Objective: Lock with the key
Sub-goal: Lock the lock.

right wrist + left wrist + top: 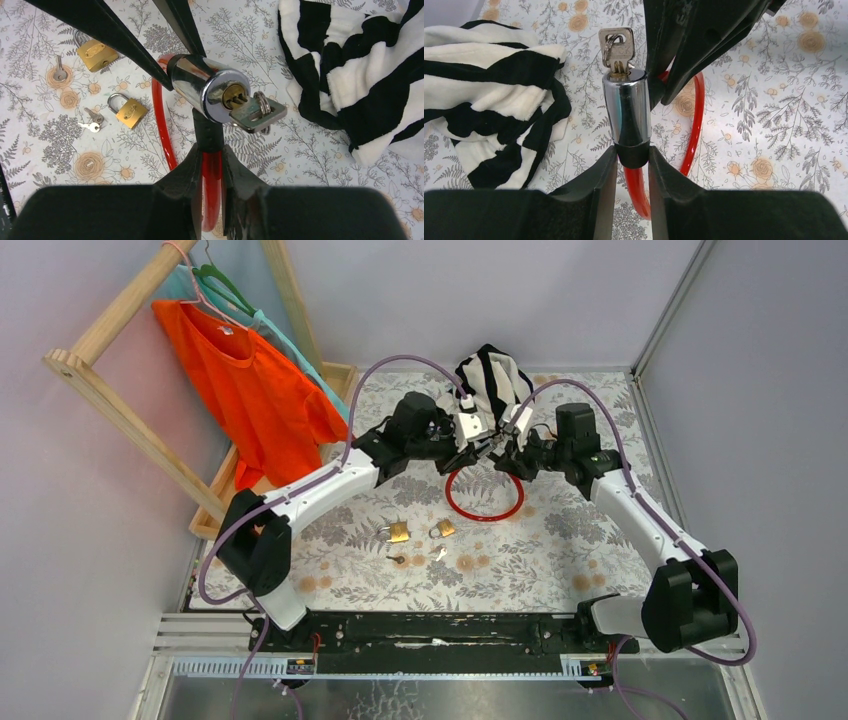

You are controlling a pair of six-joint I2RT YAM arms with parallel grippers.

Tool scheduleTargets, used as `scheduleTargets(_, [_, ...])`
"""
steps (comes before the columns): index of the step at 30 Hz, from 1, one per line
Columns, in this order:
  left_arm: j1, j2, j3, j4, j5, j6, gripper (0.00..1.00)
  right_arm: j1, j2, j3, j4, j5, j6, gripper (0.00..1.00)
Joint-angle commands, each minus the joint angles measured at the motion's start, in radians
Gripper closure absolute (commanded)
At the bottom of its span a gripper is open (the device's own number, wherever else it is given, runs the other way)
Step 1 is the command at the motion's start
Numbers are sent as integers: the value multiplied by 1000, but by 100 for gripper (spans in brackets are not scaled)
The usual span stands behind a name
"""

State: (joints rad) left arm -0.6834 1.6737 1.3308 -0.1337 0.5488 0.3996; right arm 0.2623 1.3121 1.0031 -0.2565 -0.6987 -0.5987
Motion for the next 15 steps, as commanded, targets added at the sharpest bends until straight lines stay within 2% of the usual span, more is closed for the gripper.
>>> scheduleTargets(1, [-70, -16, -37, -4, 93, 33, 99, 11, -46, -25, 235, -41, -6, 92])
scheduleTargets(8, [-96, -20, -60, -30, 40, 59, 100, 9, -56, -19, 149, -79, -34, 90])
scheduleTargets(15, [-101, -23, -60, -58, 9, 62, 100, 10, -36, 1, 81, -18, -1, 83])
